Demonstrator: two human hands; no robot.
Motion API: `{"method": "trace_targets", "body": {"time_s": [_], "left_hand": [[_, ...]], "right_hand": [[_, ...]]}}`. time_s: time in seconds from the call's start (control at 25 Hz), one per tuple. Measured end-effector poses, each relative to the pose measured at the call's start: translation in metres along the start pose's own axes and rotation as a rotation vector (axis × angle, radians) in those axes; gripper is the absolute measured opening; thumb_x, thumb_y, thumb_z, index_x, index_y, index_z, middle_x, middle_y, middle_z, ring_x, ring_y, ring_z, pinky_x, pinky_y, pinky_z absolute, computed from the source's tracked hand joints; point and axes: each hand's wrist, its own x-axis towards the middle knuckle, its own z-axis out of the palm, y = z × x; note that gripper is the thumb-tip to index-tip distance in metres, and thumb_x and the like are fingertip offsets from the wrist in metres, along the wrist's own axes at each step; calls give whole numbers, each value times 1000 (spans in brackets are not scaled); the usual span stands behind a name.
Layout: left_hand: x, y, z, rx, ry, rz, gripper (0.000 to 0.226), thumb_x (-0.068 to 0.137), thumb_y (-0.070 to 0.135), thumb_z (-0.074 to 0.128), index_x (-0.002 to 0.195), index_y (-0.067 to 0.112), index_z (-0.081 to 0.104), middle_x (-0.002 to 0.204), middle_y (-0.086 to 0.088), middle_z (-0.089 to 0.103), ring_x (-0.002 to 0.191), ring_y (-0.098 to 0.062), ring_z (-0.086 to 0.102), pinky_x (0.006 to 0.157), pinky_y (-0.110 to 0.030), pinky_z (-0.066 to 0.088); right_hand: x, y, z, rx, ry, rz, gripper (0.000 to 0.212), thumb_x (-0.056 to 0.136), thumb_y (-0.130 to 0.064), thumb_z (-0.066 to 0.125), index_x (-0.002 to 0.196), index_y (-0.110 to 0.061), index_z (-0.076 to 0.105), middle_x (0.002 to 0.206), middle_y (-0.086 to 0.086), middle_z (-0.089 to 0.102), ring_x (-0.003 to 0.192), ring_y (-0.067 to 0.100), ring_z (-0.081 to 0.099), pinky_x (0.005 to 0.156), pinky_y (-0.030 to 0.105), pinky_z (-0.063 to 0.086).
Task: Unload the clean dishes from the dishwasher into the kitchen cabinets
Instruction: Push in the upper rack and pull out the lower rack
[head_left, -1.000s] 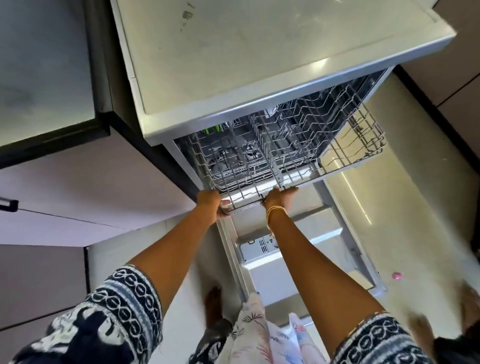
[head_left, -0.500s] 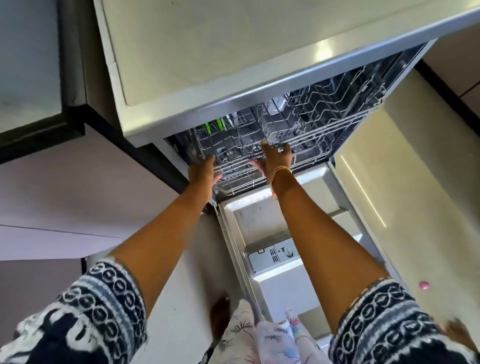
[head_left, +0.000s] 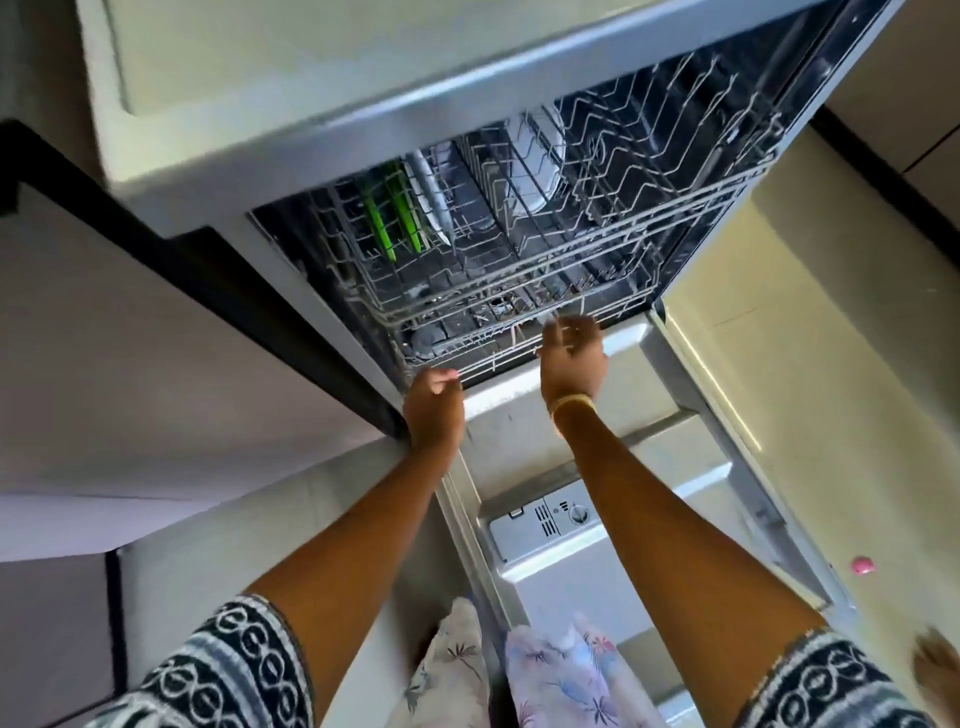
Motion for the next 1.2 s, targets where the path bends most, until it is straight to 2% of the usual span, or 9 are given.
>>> {"method": "trace_targets", "body": {"time_s": [0.12, 0.2, 0.28, 0.36, 0.48, 0.56, 0.72, 0.96, 1.2], "left_hand": [[43, -35, 22, 457, -171, 282, 35, 83, 8, 52, 116, 6, 62, 121, -14, 64, 113, -28, 60, 98, -38, 48], [75, -54, 35, 704, -209, 438, 44, 87, 14, 51, 131, 8, 52, 136, -13, 53, 125, -28, 51, 105, -40, 42], [105, -72, 44, 935, -259, 495, 51, 93, 22, 47, 142, 10, 38, 151, -12, 36, 138, -28, 36, 113, -43, 29], [130, -91, 49, 1089, -301, 445, 56, 97, 29, 41, 149, 13, 24, 159, -8, 17, 146, -24, 18, 116, -46, 15], [145, -112, 49, 1186, -228, 570, 51, 96, 31, 44, 143, 16, 31, 156, -4, 22, 144, -20, 21, 114, -49, 16], [147, -116, 49, 1181, -185, 631, 44, 96, 30, 45, 138, 17, 37, 151, -3, 30, 141, -19, 26, 113, -50, 20], [146, -114, 50, 1166, -203, 611, 38, 97, 29, 43, 133, 16, 42, 147, -3, 35, 136, -20, 34, 111, -50, 25], [106, -136, 42, 1265, -217, 699, 42, 90, 18, 49, 131, 17, 43, 147, -2, 34, 134, -21, 36, 108, -42, 25], [51, -152, 32, 1283, -421, 629, 35, 85, 3, 44, 117, 10, 56, 140, -7, 44, 123, -25, 51, 100, -37, 37]], "right_hand": [[27, 74, 11, -439, -133, -189, 27, 94, -24, 49, 115, -10, 57, 113, 12, 66, 103, 32, 63, 88, 41, 53], [53, 103, 28, -723, -279, -369, 41, 95, -26, 48, 133, -12, 48, 136, 13, 52, 123, 31, 52, 101, 43, 45], [83, 114, 45, -1008, -374, -502, 52, 96, -33, 44, 145, -17, 34, 154, 10, 30, 142, 30, 31, 115, 48, 29], [109, 118, 60, -1164, -372, -521, 51, 97, -37, 40, 145, -18, 36, 155, 9, 28, 144, 28, 26, 118, 49, 20], [117, 116, 71, -1147, -149, -661, 35, 92, -32, 47, 117, -13, 63, 127, 12, 52, 117, 29, 51, 100, 44, 42], [113, 115, 77, -1122, -91, -787, 38, 89, -36, 53, 118, -12, 60, 121, 11, 54, 111, 28, 51, 92, 41, 45], [115, 106, 77, -1268, -344, -693, 52, 93, -40, 48, 140, -18, 40, 145, 9, 42, 136, 30, 34, 109, 50, 33], [86, 116, 45, -1300, -339, -688, 39, 93, -19, 49, 132, -16, 48, 133, 9, 51, 126, 31, 42, 97, 48, 44], [35, 133, -9, -1362, -399, -571, 28, 91, -9, 49, 117, -14, 57, 124, 9, 59, 124, 31, 46, 92, 46, 48]]}}
